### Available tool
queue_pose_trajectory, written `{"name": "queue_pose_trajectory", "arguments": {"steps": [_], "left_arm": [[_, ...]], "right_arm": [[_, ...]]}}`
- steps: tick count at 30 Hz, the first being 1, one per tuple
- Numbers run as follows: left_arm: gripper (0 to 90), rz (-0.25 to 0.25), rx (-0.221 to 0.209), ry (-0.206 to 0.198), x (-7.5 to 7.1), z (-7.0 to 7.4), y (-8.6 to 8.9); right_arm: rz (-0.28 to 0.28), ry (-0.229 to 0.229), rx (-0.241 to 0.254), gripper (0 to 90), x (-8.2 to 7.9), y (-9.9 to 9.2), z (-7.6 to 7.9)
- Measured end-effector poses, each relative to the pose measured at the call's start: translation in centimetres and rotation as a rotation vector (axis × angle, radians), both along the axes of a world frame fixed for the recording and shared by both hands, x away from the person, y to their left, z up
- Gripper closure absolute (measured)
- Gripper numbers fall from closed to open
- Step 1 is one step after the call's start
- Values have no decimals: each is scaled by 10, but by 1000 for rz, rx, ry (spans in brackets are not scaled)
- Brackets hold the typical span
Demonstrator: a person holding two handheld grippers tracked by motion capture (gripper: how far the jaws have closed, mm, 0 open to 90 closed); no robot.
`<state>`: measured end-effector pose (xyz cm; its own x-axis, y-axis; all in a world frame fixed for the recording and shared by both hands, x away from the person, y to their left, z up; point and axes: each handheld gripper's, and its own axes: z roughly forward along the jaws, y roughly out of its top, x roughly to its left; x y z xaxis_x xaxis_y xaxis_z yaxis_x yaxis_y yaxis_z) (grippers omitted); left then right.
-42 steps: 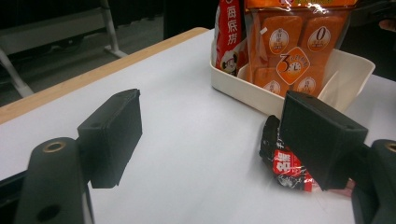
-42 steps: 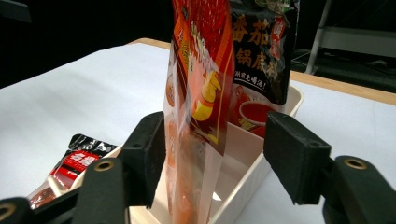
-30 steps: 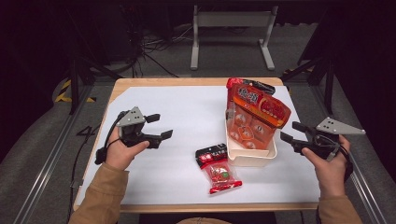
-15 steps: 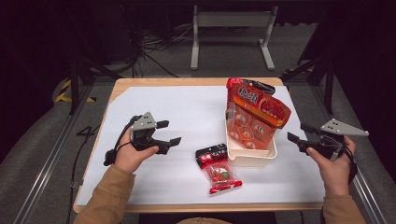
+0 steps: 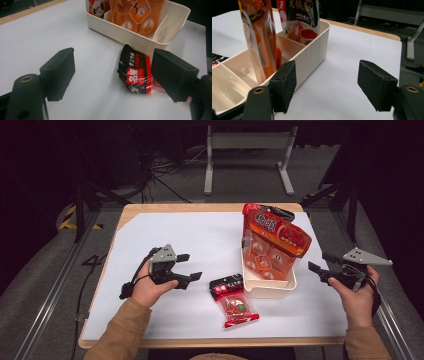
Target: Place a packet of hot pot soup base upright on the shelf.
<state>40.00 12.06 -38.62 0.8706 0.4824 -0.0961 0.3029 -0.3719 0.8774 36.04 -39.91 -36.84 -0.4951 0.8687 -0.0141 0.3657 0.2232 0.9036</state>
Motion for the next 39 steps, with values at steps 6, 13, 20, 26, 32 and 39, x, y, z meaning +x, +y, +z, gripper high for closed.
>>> {"name": "queue_pose_trajectory", "arguments": {"steps": [6,13,20,26,32,39], "left_arm": [[231,-17,-25,29,2,-13,-10],[240,-41,-13,76,3,-27,-26],[265,-62,-12,109,5,-37,-38],[289,-70,14,128,7,-44,-45],[307,-74,43,164,10,-52,-51],[325,-73,63,203,11,-58,-56]], "right_arm": [[4,7,1,312,2,1,-3],[4,15,-2,311,3,2,-5],[9,20,-8,311,5,3,-7],[16,24,-13,308,6,5,-9],[16,27,-18,307,6,6,-9],[22,33,-21,308,7,6,-11]]}}
